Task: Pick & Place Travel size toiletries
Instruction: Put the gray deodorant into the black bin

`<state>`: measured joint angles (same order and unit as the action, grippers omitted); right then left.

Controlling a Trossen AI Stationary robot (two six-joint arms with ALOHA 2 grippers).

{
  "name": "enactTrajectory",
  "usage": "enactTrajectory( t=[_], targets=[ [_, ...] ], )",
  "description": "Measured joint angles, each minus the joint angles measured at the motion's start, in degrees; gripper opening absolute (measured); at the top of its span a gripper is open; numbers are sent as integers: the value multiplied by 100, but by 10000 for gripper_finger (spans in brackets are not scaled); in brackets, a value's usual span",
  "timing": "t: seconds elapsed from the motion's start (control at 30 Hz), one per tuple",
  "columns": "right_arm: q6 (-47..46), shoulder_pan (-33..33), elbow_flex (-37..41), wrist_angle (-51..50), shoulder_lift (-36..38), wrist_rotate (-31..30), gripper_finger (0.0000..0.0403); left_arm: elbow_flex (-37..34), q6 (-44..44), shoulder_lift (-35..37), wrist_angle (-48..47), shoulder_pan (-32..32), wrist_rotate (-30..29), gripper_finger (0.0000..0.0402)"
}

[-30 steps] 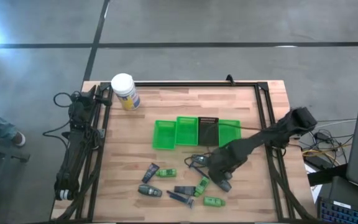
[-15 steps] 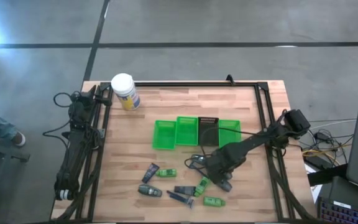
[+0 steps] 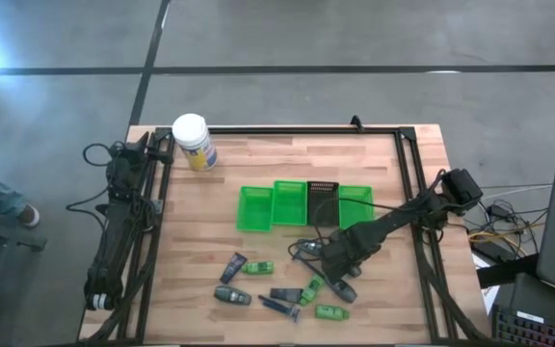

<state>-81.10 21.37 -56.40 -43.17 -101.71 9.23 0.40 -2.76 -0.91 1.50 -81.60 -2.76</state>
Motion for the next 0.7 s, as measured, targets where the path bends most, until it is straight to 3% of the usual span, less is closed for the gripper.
enactTrajectory(
  t=[0.2,0.47,0.63,0.7],
  targets=[
    [67,0,-265,-81,220,62,203,1,2,0,0,0,0,78],
    [-686,-155,-847,-333,1392,-423,203,0,0,-2,0,0,2,78],
    [-1113,-938,-924,-284,1670,-1405,203,0,0,-8,-1,0,2,78],
    [-909,-1447,-896,-27,1611,-1513,203,2,2,-13,-1,0,0,78]
  ],
)
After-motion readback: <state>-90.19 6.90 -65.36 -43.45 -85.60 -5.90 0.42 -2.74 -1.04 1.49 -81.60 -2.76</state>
